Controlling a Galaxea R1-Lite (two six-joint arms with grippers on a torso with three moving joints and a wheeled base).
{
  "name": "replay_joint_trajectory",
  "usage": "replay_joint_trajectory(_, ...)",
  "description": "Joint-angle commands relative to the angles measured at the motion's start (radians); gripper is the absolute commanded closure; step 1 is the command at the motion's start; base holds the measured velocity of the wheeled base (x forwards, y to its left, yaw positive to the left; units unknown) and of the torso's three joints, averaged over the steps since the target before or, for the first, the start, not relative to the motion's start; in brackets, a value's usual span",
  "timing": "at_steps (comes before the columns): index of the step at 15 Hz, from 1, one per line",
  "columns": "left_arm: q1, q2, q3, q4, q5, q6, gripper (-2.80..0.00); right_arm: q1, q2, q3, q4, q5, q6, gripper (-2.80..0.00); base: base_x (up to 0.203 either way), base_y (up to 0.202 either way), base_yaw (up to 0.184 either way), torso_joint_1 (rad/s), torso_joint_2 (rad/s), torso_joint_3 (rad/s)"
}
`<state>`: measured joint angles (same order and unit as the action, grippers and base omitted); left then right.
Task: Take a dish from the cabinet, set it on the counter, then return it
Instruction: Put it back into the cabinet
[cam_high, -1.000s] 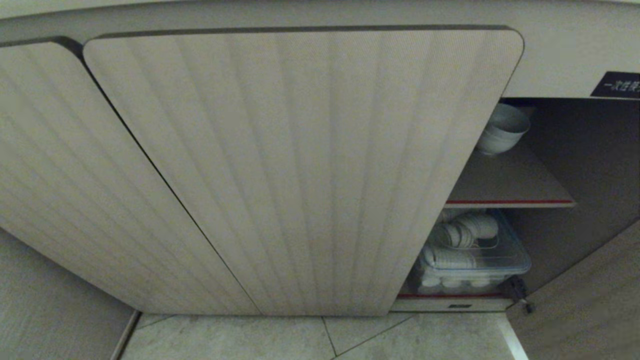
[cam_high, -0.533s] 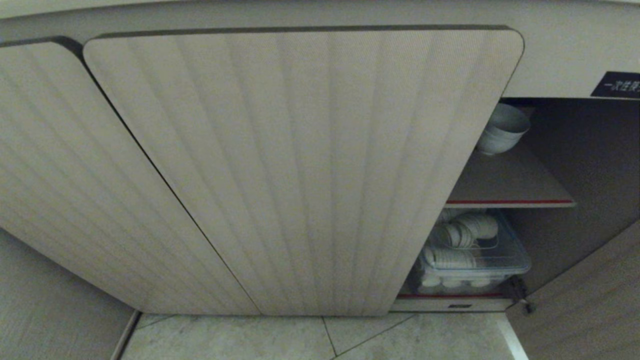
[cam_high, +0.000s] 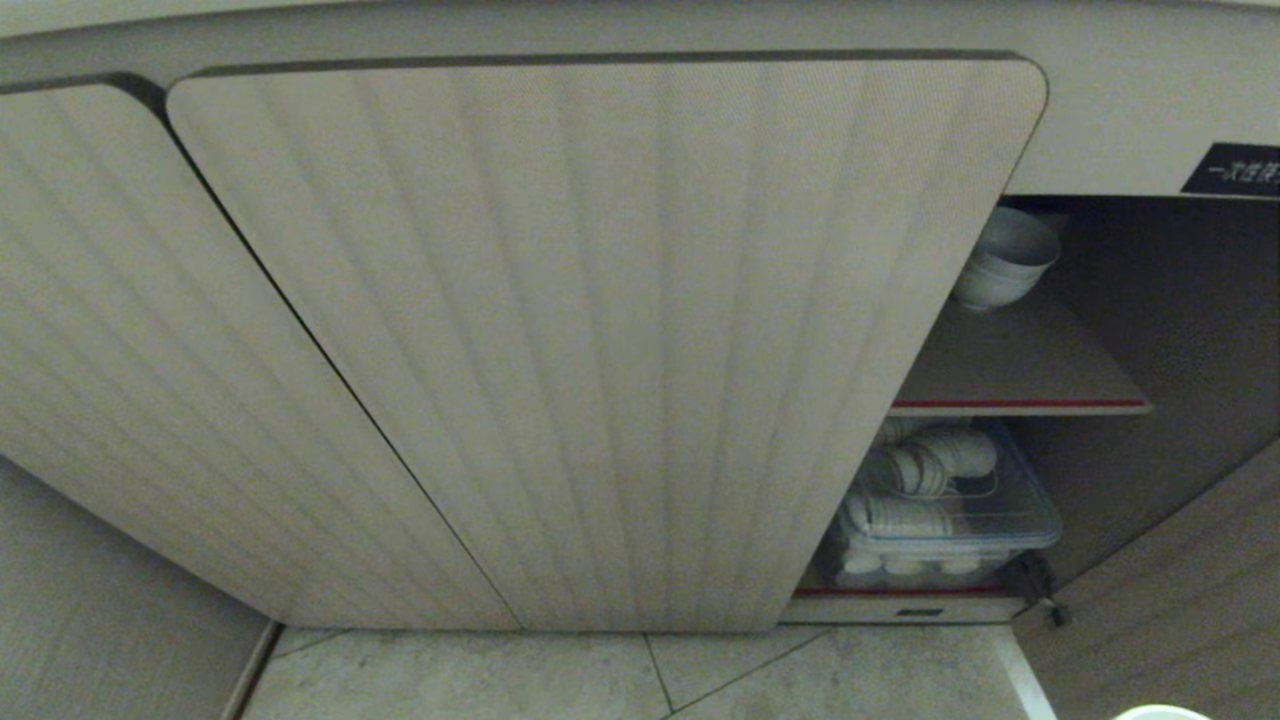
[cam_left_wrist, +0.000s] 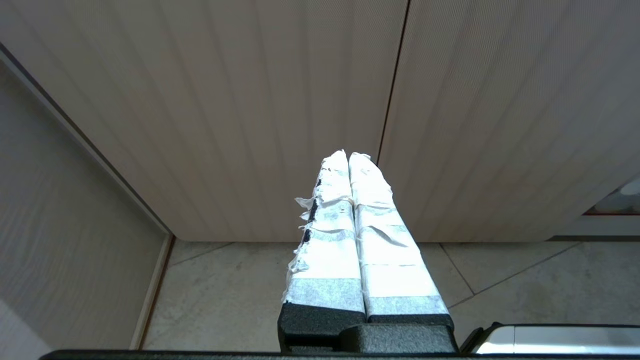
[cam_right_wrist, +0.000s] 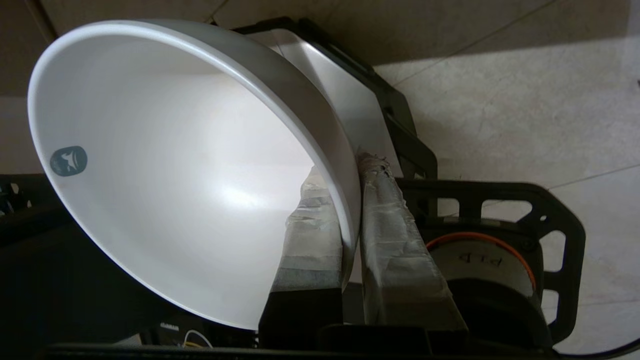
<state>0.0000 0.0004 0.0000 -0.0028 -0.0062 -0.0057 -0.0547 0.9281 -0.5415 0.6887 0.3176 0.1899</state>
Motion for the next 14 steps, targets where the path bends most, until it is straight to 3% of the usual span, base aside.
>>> replay_joint_trajectory(1, 0.0, 0.0, 0.0, 0.0, 0.0, 0.0, 0.0, -0.002, 0.026, -0.001, -0.022, 0.002, 0.002, 0.0, 0.0, 0.0, 0.0, 0.0, 0.0, 0.0)
replay_joint_trajectory(10, 0.0, 0.0, 0.0, 0.0, 0.0, 0.0, 0.0, -0.002, 0.174, -0.025, -0.124, 0.001, 0.008, 0.0, 0.0, 0.0, 0.0, 0.0, 0.0, 0.0)
replay_joint_trajectory(14, 0.0, 0.0, 0.0, 0.0, 0.0, 0.0, 0.0, -0.001, 0.27, -0.075, -0.184, 0.005, 0.092, 0.0, 0.0, 0.0, 0.0, 0.0, 0.0, 0.0)
